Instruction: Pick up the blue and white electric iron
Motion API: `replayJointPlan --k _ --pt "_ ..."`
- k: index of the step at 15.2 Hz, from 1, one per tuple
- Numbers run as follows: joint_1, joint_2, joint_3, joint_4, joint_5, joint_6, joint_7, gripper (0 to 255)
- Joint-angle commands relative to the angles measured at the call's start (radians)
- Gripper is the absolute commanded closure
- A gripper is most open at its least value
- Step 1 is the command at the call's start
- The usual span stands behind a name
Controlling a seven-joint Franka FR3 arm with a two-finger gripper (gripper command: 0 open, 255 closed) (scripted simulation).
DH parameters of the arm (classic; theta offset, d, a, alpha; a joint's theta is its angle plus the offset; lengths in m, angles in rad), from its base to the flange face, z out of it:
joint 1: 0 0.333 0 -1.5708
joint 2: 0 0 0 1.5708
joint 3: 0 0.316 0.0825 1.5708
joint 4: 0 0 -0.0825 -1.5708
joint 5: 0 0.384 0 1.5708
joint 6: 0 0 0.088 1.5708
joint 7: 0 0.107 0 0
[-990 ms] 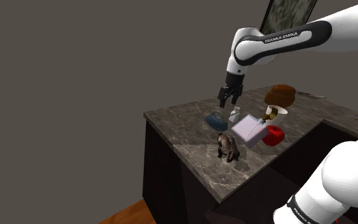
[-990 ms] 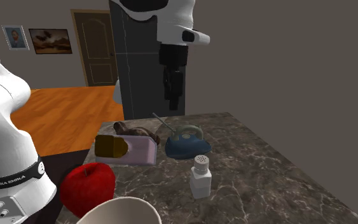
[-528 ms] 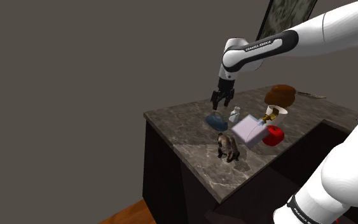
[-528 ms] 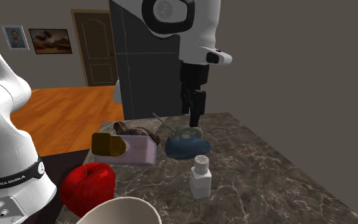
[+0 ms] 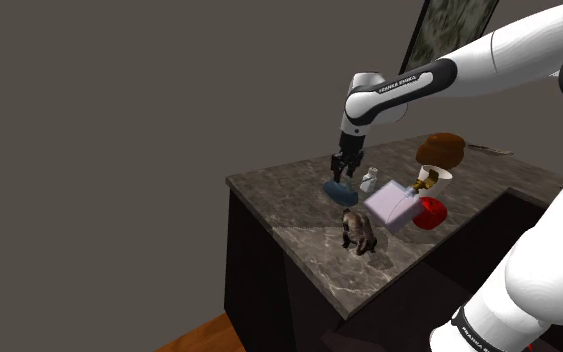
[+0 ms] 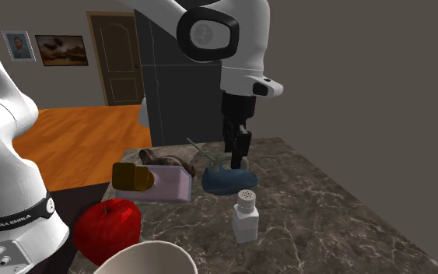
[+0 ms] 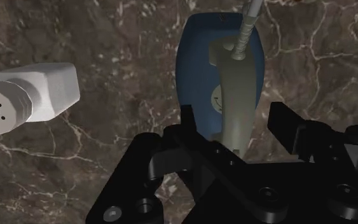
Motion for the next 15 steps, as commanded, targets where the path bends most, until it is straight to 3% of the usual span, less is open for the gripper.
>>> replayJointPlan --k 1,9,15 --pt "0.000 0.000 0.000 -0.002 0.000 0.002 -0.001 255" --pt "0.000 0.000 0.000 -0.003 0.000 0.003 0.000 255" --pt "0.001 -0.035 0.001 0.041 -0.005 -0.075 0.004 255"
